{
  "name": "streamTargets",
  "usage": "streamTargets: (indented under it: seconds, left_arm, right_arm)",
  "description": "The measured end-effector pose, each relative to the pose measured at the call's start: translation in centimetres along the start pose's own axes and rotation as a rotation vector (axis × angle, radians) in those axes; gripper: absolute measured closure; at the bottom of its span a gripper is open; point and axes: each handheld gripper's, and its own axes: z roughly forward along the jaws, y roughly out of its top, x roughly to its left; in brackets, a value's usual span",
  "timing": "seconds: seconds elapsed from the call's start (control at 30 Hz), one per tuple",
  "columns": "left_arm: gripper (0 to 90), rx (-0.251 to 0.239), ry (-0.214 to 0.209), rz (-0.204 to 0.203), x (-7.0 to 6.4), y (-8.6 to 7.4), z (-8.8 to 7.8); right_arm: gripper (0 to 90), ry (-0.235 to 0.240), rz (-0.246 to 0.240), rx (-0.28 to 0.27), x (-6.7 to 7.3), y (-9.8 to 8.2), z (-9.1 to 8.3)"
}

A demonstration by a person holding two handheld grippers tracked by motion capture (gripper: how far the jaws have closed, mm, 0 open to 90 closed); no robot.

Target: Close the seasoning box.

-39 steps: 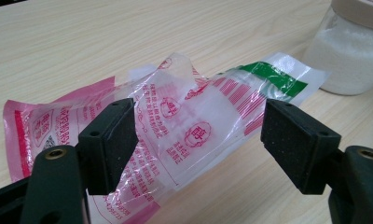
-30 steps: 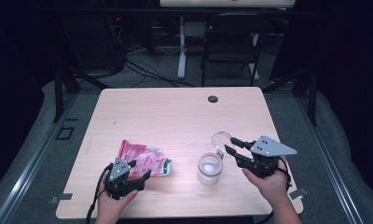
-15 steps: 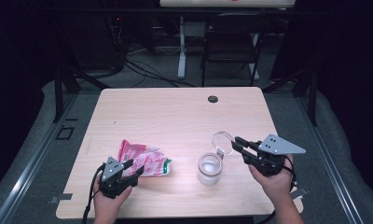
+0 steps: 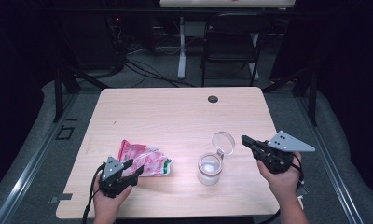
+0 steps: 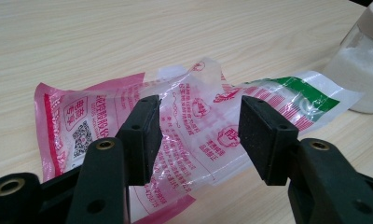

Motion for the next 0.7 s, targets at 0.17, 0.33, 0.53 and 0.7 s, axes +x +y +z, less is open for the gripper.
streamTargets:
  seconds: [0.17, 0.33, 0.53, 0.7]
  left_arm:
    - [48.2, 0.008, 0.012, 0.008, 0.0, -0.1, 0.1]
    - [48.0, 0.004, 0.014, 0.011, 0.0, -0.1, 0.1]
    - [47.8, 0.005, 0.016, 0.013, 0.0, -0.1, 0.1]
    - [47.6, 0.011, 0.015, 0.020, -0.1, -0.1, 0.2]
  right_arm:
    - [90.0, -0.031, 0.016, 0.028, -0.8, -0.8, 0.4]
    - [90.0, -0.038, 0.051, 0.056, -1.6, -1.9, 1.0]
    - [90.0, -0.045, 0.064, 0.081, -2.1, -2.6, 1.5]
    - [90.0, -0.045, 0.059, 0.097, -2.0, -2.9, 2.0]
